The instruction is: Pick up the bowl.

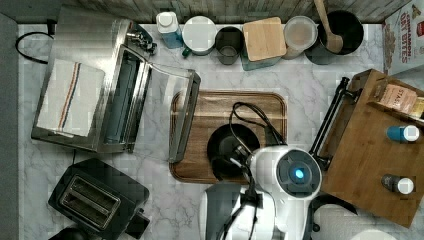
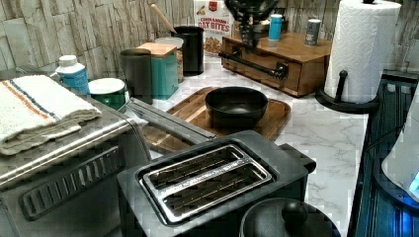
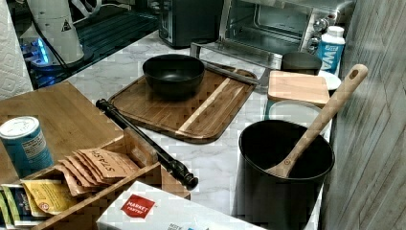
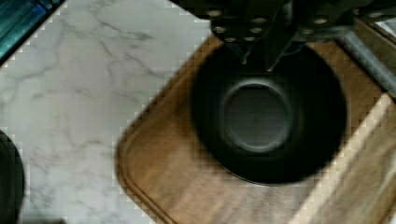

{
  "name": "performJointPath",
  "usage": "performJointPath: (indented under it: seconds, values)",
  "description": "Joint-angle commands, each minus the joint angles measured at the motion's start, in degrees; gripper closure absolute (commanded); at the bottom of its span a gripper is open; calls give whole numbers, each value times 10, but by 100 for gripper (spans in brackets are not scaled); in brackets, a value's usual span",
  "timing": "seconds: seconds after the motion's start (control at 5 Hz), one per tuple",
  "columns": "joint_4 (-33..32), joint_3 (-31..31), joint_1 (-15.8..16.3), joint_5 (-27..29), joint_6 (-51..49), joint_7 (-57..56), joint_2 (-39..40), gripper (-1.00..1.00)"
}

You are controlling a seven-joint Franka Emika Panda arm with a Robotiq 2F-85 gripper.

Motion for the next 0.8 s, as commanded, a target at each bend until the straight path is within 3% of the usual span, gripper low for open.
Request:
performJointPath:
  seconds: [0.2, 0.6, 0.8]
  values:
    - [-56, -16, -40, -27, 30, 9, -39, -100]
    - [-156, -27, -45, 4, 104, -38, -49, -100]
    - [-175, -29, -49, 8, 117, -35, -54, -100]
